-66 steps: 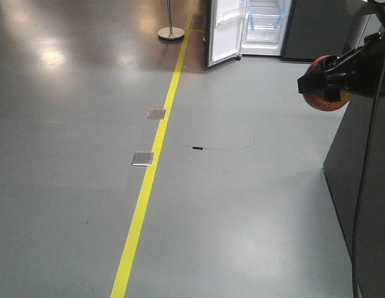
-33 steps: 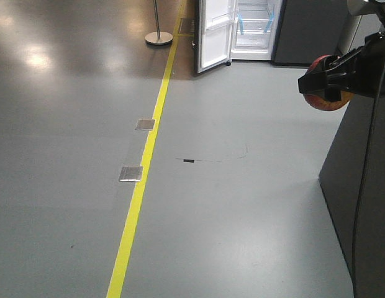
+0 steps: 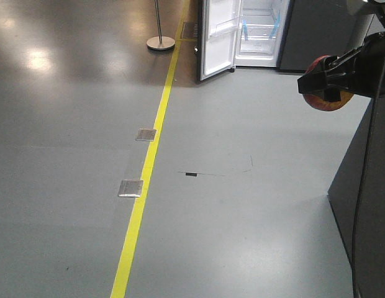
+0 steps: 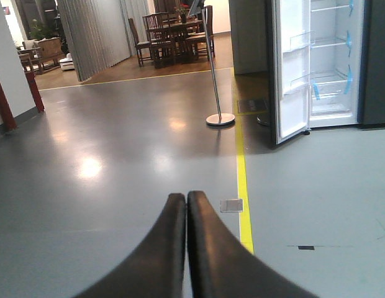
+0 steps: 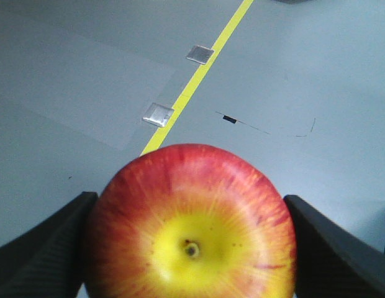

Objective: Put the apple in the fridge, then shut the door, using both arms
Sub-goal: 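Drive toward the open white refrigerator carrying the apple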

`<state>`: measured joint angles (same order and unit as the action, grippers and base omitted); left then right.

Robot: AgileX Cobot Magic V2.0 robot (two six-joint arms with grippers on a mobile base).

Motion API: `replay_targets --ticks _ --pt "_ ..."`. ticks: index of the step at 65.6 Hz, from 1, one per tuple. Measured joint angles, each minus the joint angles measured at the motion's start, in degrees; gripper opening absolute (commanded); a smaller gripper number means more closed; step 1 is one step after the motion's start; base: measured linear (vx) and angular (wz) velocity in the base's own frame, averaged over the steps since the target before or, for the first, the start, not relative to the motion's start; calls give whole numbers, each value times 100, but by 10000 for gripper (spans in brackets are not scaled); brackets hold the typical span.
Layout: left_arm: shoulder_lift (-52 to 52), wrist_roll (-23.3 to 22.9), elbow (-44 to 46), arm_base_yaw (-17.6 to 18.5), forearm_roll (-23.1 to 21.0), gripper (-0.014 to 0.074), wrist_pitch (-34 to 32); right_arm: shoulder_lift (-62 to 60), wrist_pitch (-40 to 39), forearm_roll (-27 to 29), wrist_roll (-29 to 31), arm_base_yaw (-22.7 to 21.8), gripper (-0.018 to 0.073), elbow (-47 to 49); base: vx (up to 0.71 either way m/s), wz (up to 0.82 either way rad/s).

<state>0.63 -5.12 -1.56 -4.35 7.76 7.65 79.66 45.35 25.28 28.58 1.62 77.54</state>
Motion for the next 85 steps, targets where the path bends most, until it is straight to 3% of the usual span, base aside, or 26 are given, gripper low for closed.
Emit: replay_targets --ticks 85 --pt "0 0 0 0 0 -8 0 0 11 0 0 0 115 0 21 -3"
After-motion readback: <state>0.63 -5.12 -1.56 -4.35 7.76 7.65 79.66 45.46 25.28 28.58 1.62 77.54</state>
